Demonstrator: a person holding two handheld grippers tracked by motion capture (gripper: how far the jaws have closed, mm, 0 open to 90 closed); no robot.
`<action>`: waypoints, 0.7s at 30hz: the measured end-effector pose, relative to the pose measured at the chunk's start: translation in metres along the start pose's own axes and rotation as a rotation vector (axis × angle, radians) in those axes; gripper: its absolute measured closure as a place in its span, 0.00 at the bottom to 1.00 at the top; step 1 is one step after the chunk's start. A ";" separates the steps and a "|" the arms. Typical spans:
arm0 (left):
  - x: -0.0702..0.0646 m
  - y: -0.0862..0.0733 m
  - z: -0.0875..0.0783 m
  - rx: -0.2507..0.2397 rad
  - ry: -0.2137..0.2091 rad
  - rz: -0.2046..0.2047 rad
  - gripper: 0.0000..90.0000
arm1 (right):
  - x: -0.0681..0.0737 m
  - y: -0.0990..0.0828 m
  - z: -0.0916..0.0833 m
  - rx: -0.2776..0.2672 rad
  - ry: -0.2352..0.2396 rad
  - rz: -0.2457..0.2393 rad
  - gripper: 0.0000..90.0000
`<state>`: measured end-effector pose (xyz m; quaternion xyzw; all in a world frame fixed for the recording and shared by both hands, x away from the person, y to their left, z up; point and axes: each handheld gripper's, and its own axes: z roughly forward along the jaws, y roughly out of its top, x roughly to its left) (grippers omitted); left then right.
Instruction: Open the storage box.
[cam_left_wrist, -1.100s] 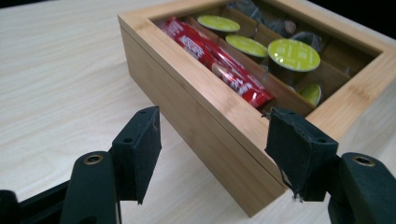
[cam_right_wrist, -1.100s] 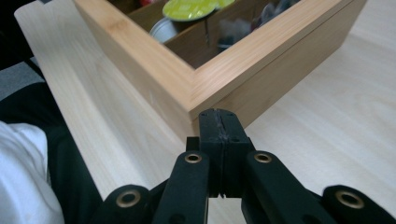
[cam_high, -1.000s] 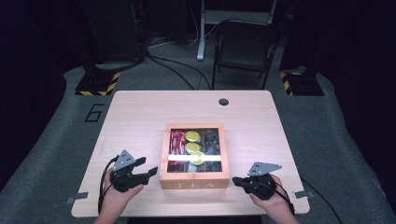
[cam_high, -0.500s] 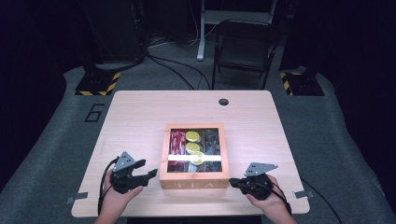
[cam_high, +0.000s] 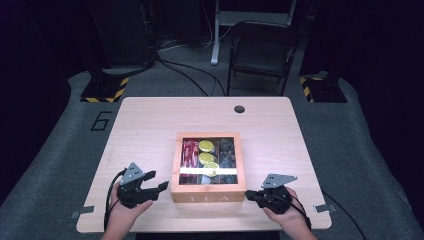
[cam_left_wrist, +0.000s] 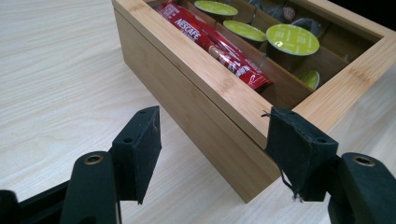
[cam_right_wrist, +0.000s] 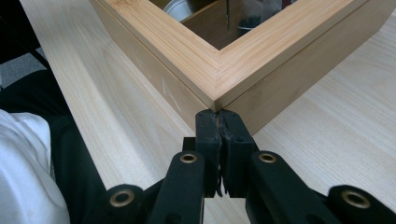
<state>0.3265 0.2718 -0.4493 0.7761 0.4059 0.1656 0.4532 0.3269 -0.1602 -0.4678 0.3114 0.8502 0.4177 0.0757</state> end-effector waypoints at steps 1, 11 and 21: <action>-0.001 0.001 -0.002 -0.001 -0.004 0.000 0.39 | 0.000 0.001 0.000 -0.011 0.001 0.006 0.97; -0.009 0.008 -0.014 -0.021 -0.002 0.004 0.39 | -0.003 0.013 -0.003 -0.055 0.036 0.037 0.96; -0.013 0.001 -0.016 -0.001 0.011 0.008 0.41 | -0.004 0.027 -0.002 -0.076 0.056 0.057 0.96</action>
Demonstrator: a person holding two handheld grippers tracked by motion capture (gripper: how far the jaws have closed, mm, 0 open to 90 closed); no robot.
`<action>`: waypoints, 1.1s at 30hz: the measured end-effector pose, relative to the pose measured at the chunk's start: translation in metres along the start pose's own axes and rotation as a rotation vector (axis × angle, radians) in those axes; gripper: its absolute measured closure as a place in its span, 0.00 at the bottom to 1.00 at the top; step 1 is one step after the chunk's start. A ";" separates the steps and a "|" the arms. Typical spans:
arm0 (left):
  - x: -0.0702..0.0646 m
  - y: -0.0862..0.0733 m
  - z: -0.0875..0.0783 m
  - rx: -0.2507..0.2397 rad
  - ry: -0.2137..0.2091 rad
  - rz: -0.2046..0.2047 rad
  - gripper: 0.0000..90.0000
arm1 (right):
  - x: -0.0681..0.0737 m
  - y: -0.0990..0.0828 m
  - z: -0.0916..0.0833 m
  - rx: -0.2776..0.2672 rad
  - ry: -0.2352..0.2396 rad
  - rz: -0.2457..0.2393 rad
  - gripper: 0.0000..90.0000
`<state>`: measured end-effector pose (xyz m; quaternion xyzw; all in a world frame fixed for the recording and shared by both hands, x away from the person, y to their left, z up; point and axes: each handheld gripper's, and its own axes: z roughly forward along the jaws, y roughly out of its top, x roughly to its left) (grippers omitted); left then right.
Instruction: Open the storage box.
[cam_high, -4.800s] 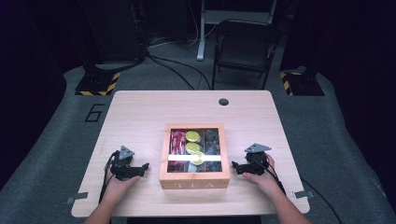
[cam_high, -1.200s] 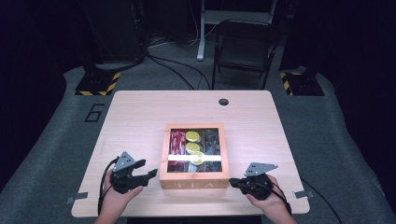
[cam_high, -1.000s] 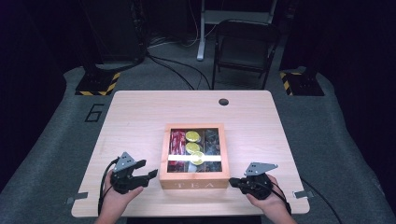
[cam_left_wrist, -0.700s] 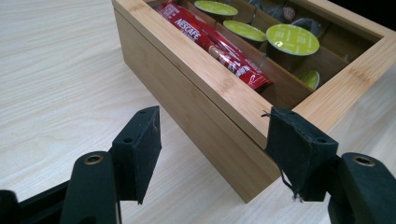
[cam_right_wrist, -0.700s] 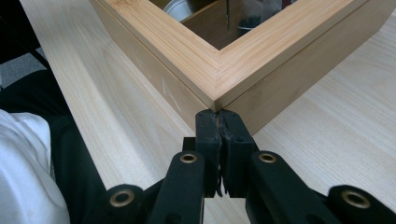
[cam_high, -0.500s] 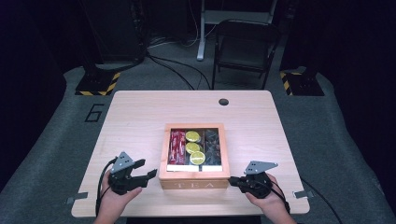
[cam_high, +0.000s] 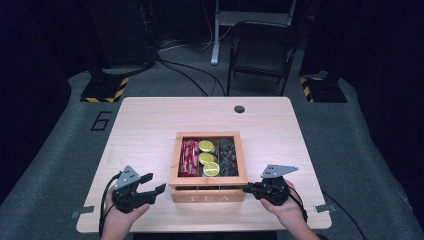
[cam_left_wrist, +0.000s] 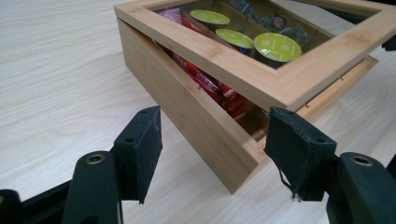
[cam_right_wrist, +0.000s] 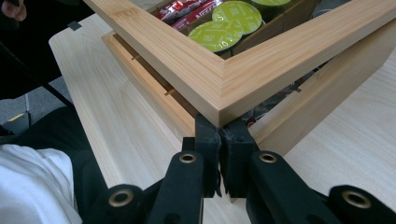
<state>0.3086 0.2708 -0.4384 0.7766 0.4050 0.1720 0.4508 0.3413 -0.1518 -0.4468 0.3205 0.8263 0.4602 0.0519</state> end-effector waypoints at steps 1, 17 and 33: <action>-0.001 -0.001 0.001 0.010 -0.006 0.002 0.41 | 0.000 0.001 0.000 0.001 -0.002 0.001 0.96; -0.026 0.021 0.029 0.100 -0.033 0.100 0.43 | 0.000 0.002 0.004 0.010 0.000 -0.006 0.95; -0.030 0.028 0.031 0.059 0.022 0.080 0.40 | 0.001 0.013 -0.006 -0.028 -0.046 -0.018 0.76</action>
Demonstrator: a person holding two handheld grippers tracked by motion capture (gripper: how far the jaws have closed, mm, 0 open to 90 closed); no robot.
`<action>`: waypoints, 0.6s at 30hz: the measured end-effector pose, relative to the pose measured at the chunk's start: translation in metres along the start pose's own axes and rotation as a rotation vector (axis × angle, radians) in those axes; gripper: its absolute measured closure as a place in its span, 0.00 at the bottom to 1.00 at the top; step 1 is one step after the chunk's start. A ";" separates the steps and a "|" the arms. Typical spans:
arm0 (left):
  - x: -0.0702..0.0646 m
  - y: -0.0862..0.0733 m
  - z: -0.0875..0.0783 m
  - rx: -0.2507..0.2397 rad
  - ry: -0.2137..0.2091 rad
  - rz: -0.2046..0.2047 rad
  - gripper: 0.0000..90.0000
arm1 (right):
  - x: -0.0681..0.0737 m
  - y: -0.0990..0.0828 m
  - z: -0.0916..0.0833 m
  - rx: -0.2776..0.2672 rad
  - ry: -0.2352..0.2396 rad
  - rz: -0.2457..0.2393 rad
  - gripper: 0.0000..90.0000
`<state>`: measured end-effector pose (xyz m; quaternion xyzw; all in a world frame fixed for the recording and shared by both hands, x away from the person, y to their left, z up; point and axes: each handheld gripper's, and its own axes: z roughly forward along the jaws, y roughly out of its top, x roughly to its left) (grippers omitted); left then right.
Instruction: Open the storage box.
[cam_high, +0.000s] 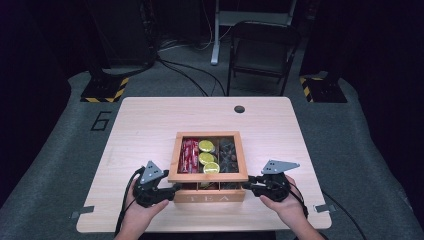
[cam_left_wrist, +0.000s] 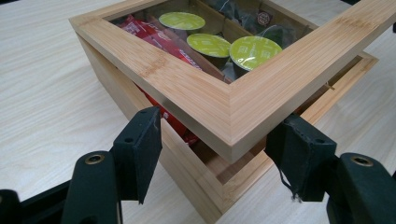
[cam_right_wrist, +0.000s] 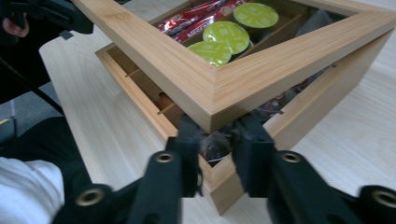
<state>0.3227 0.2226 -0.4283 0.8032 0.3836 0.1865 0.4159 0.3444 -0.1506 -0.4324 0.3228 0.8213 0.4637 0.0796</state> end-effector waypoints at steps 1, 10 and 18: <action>-0.001 0.001 0.000 -0.003 0.005 0.002 0.40 | 0.000 0.001 -0.001 -0.003 -0.010 -0.005 0.71; -0.001 0.011 -0.005 -0.053 0.024 0.010 0.40 | 0.002 0.010 -0.004 -0.070 -0.111 -0.049 0.48; 0.003 0.022 -0.008 -0.066 0.029 0.014 0.39 | 0.010 0.025 -0.001 -0.077 -0.168 -0.084 0.46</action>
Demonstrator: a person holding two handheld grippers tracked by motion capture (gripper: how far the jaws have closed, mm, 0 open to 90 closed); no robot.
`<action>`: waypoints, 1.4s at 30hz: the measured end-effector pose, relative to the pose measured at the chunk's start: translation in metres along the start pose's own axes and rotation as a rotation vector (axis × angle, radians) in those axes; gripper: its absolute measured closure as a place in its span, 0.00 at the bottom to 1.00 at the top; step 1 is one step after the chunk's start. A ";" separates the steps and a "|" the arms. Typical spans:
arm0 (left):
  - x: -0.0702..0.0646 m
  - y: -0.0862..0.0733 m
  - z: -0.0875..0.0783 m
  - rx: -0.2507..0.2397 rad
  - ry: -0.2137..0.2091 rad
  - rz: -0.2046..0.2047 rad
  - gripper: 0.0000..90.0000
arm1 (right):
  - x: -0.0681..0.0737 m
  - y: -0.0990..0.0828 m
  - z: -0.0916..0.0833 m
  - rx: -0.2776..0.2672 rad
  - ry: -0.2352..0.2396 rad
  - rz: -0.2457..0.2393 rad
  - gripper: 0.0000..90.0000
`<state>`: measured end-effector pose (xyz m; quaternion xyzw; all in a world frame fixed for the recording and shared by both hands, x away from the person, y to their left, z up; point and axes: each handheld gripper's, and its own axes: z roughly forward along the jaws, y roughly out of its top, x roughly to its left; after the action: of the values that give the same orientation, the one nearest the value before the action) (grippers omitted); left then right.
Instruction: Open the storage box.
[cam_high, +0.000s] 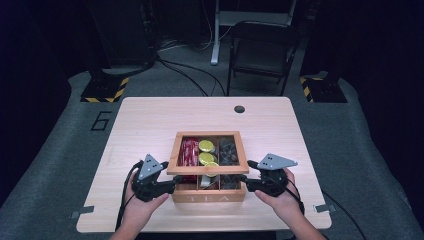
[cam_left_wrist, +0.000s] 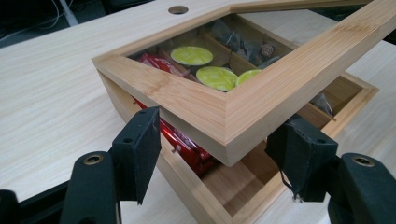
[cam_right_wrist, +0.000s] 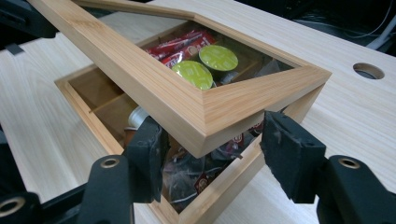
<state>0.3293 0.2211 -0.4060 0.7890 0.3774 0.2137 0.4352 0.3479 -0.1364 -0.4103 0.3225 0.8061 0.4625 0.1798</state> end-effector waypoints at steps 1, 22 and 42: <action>0.001 0.002 -0.001 -0.002 0.002 0.009 0.39 | -0.001 0.001 0.000 -0.003 0.004 0.012 0.47; 0.017 0.048 -0.003 -0.059 0.042 0.036 0.49 | -0.021 0.050 0.001 -0.051 -0.028 0.011 0.49; 0.041 0.058 0.025 -0.104 0.095 0.000 0.59 | -0.037 0.068 0.006 -0.099 -0.034 0.015 0.54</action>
<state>0.3950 0.2204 -0.3696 0.7543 0.3860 0.2703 0.4571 0.4027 -0.1329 -0.3552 0.3273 0.7764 0.4977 0.2059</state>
